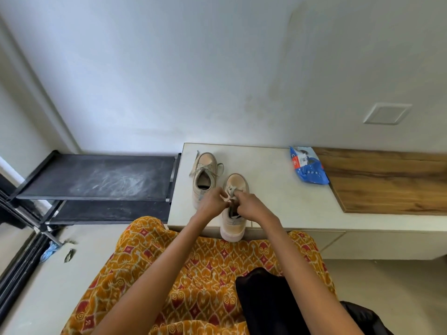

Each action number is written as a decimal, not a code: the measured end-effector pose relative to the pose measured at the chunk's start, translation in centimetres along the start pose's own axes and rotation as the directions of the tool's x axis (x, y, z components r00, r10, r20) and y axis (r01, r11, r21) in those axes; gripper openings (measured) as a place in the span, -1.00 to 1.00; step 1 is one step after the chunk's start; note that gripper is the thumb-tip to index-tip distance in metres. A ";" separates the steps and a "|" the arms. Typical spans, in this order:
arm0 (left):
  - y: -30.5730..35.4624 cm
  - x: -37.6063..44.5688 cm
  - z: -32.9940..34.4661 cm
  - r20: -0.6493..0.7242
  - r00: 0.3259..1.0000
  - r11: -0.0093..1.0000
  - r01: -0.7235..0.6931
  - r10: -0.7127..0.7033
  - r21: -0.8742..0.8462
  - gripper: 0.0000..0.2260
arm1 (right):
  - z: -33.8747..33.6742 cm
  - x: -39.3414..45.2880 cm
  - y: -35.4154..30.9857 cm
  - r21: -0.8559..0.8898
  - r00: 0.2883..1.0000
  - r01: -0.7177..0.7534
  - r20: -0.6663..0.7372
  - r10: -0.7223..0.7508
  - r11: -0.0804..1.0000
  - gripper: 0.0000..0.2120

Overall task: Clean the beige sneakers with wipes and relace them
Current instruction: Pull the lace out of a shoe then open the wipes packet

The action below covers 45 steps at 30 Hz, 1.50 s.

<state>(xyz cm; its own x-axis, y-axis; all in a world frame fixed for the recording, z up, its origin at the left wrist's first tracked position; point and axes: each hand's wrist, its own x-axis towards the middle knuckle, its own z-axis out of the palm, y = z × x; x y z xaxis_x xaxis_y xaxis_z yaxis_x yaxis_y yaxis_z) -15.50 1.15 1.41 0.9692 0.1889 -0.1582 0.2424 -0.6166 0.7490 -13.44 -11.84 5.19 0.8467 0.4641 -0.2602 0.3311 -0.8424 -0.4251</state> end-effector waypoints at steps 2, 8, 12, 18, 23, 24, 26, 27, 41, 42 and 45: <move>0.1 -0.1 -0.3 0.059 0.996 0.981 0.070 -0.060 -0.182 -0.73 | -0.2 -0.1 0.3 0.032 0.997 -0.001 -0.073 0.004 0.999 -0.62; 0.4 -1.0 -0.2 0.233 0.967 0.935 -0.018 0.107 -0.354 -0.76 | 1.1 -0.5 1.5 -0.081 0.984 0.019 -0.177 -0.033 0.997 -0.91; -0.7 -1.1 0.7 0.192 0.969 0.957 -0.097 0.153 -0.274 -0.84 | 1.8 0.0 2.3 -0.062 0.976 0.050 -0.206 -0.062 0.997 -0.84; -0.1 -1.1 1.4 -0.209 0.973 0.979 -0.129 0.094 -0.159 -0.91 | -0.1 -0.4 3.3 0.445 0.959 -0.040 -0.233 0.159 0.894 -0.88; 0.4 -1.2 2.1 -0.322 0.947 0.980 -0.077 0.014 -0.186 -0.90 | -0.7 -1.4 4.2 0.380 0.994 -0.106 0.058 0.091 0.919 -0.74; 0.5 -1.3 2.2 -0.315 0.949 0.959 -0.058 -0.034 -0.276 -0.91 | -0.4 -1.4 4.1 0.313 0.995 -0.091 0.077 0.070 0.946 -0.75; 0.7 -1.4 2.3 -0.252 0.958 0.882 -0.002 -0.133 -0.471 -0.90 | 0.5 -1.5 4.0 0.239 0.998 -0.063 0.036 0.056 0.969 -0.83; 0.8 -1.3 2.2 -0.202 0.965 0.837 0.030 -0.167 -0.546 -0.88 | 0.8 -1.4 3.9 0.259 0.998 -0.059 -0.006 0.063 0.964 -0.87; -0.6 -1.7 1.7 -0.025 0.999 0.903 0.032 -0.047 -0.429 -0.87 | 1.1 -0.1 2.2 0.661 0.821 0.176 -0.507 0.261 0.729 -0.97; -0.7 -1.8 1.9 -0.067 0.998 0.955 -0.026 0.007 -0.295 -0.88 | 1.9 -0.3 2.5 0.589 0.838 0.152 -0.502 0.213 0.794 -0.96; -0.6 -1.9 1.9 -0.068 0.988 0.990 -0.137 0.139 0.033 -0.90 | 4.1 -0.9 3.6 0.251 0.906 0.079 -0.421 0.035 0.965 -0.92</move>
<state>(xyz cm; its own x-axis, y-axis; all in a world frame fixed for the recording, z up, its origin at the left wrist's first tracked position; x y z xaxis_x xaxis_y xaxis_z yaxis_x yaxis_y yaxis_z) -17.42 -0.25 0.05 0.9882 0.1533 -0.0083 0.1088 -0.6615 0.7420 -14.77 -14.14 0.34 0.9545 0.2755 0.1144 0.2818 -0.7069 -0.6487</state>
